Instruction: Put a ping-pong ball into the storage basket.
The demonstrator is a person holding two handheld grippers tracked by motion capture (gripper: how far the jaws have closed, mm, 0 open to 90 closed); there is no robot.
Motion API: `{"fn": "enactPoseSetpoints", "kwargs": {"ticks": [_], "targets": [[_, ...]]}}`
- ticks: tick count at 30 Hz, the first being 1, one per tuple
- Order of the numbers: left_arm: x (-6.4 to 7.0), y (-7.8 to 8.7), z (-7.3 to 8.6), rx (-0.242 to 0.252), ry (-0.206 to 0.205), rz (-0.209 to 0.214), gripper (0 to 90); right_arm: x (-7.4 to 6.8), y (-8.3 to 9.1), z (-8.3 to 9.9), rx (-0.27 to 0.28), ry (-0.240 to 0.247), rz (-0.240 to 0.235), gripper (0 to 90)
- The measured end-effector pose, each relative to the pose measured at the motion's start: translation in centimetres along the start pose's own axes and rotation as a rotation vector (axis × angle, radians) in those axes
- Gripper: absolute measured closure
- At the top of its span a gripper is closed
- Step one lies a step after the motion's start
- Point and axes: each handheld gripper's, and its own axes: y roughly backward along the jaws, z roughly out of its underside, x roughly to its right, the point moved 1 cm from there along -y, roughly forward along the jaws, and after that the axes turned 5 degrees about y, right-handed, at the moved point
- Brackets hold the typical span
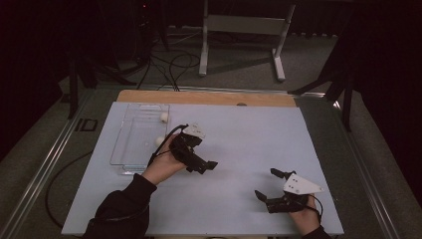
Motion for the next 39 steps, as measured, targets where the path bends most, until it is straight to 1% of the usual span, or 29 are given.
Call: {"fn": "enactPoseSetpoints", "kwargs": {"ticks": [7, 11, 14, 16, 18, 19, 21, 22, 24, 27, 28, 31, 36, 37, 39], "targets": [[0.6, -0.9, 1.1, -0.022, 0.0, 0.023, 0.2, 0.0, 0.0, 0.0, -0.001, 0.002, -0.002, 8.6], [1.0, -1.2, 1.6, -0.022, 0.0, 0.038, 0.2, 0.0, 0.0, 0.0, -0.001, 0.002, 0.001, 8.6], [1.3, -1.3, 2.1, -0.016, -0.007, 0.045, 0.2, -0.1, 0.0, 0.0, -0.002, 0.002, -0.001, 8.6], [1.5, -1.5, 2.4, -0.015, -0.01, 0.058, 0.2, 0.0, 0.0, 0.0, -0.002, 0.003, -0.002, 8.6], [1.8, -1.7, 2.8, -0.014, -0.018, 0.06, 0.2, 0.0, 0.0, 0.0, -0.003, 0.003, -0.001, 8.6], [1.9, -1.8, 3.0, -0.017, -0.019, 0.068, 0.2, 0.0, 0.0, 0.0, -0.002, 0.004, 0.001, 8.6], [2.1, -1.8, 3.2, -0.02, -0.029, 0.065, 0.2, 0.0, 0.0, 0.0, -0.002, 0.006, 0.001, 8.6], [2.1, -1.9, 3.4, -0.024, -0.03, 0.072, 0.2, 0.0, 0.0, 0.0, -0.002, 0.006, 0.001, 8.6], [2.3, -1.9, 3.7, -0.018, -0.03, 0.079, 0.2, 0.0, -0.1, 0.0, -0.002, 0.006, 0.001, 8.6], [2.5, -2.1, 4.0, -0.025, -0.036, 0.082, 0.2, 0.0, 0.0, 0.0, -0.006, 0.008, 0.003, 8.6], [2.7, -2.3, 4.4, -0.033, -0.042, 0.086, 0.2, 0.0, 0.0, 0.0, -0.004, 0.006, 0.002, 8.6], [2.8, -2.5, 4.9, -0.048, -0.048, 0.084, 0.2, -0.1, 0.0, 0.0, -0.005, 0.006, 0.002, 8.6], [3.0, -2.7, 5.7, -0.042, -0.045, 0.101, 0.2, 0.0, 0.0, 0.0, -0.006, 0.008, 0.005, 8.6], [3.0, -2.7, 5.9, -0.045, -0.042, 0.113, 0.2, 0.0, 0.0, 0.0, -0.007, 0.007, 0.004, 8.6], [3.0, -2.8, 6.0, -0.042, -0.041, 0.11, 0.2, 0.0, 0.0, 0.0, -0.007, 0.007, 0.003, 8.6]]}}
